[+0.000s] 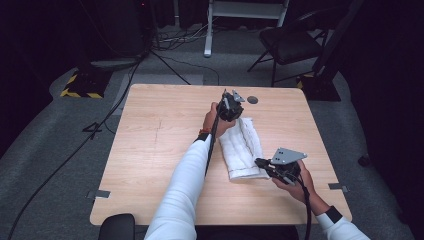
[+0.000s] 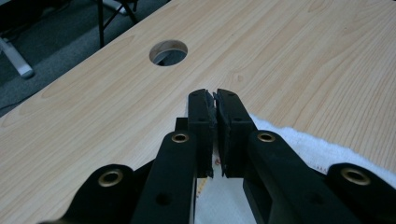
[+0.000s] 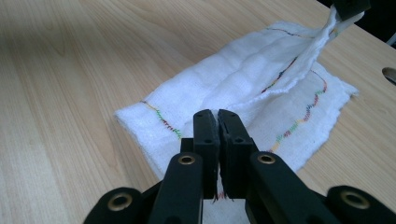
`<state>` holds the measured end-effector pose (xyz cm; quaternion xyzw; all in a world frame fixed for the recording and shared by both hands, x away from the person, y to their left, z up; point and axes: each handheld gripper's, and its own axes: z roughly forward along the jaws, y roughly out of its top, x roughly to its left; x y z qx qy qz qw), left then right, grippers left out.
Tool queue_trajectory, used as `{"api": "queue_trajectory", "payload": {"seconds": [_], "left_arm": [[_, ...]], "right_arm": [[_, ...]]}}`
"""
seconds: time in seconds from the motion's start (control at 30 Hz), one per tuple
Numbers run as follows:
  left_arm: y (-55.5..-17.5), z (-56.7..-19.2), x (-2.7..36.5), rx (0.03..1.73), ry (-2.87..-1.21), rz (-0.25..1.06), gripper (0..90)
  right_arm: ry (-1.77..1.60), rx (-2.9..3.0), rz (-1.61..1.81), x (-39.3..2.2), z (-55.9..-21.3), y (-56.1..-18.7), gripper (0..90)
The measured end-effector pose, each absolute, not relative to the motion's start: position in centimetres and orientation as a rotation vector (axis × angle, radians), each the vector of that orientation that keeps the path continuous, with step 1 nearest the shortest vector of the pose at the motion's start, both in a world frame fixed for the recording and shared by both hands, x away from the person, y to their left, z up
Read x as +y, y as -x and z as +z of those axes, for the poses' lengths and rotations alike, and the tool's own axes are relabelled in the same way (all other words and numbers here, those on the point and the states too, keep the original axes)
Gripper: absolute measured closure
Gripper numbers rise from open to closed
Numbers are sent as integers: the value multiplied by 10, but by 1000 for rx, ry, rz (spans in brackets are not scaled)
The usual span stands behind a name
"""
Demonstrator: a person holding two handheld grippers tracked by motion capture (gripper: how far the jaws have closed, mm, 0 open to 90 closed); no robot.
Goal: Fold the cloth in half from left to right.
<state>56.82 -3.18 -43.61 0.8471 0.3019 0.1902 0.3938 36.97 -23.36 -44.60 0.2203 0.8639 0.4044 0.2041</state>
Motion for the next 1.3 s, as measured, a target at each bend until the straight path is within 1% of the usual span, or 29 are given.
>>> {"api": "queue_trajectory", "payload": {"seconds": [0.2,0.3,0.37,0.43,0.5,0.53,0.57,0.6,0.63,0.67,0.73,0.8,0.87,0.9,1.03,1.13,1.2,1.3], "left_arm": [[-568,-433,-50,736,-2173,507,833],[-569,-435,-55,775,-2155,526,797],[-569,-437,-58,791,-2148,523,742],[-567,-438,-61,782,-2162,516,711],[-565,-438,-61,783,-2160,528,642],[-563,-436,-59,798,-2162,524,582],[-561,-435,-57,810,-2159,526,501],[-557,-433,-54,807,-2159,524,456],[-552,-431,-50,796,-2157,496,412],[-547,-430,-44,782,-2159,454,353],[-532,-430,-34,734,-2192,393,271],[-512,-433,-24,663,-2246,405,255],[-491,-438,-13,614,-2272,377,237],[-481,-440,-9,602,-2280,384,237],[-446,-455,4,562,-2308,356,231],[-429,-465,7,542,-2325,321,231],[-421,-473,5,531,-2365,328,231],[-416,-482,1,519,-2391,312,230]], "right_arm": [[-656,2415,1116,-247,-450,-367,870],[-675,2421,1097,-252,-455,-368,870],[-687,2422,1091,-252,-456,-368,868],[-682,2424,1083,-253,-457,-368,868],[-685,2427,1070,-253,-459,-368,856],[-693,2430,1058,-254,-460,-368,827],[-710,2435,1036,-256,-462,-369,781],[-732,2439,1015,-257,-464,-370,755],[-750,2443,998,-260,-467,-371,741],[-766,2447,983,-264,-469,-372,709],[-816,2454,959,-271,-474,-374,644],[-840,2472,943,-276,-476,-375,610],[-852,2460,927,-282,-477,-375,558],[-869,2453,937,-285,-477,-376,541],[-885,2424,955,-289,-474,-381,517],[-886,2416,958,-289,-474,-384,502],[-879,2420,987,-287,-474,-387,489],[-832,2441,993,-280,-477,-394,478]]}}
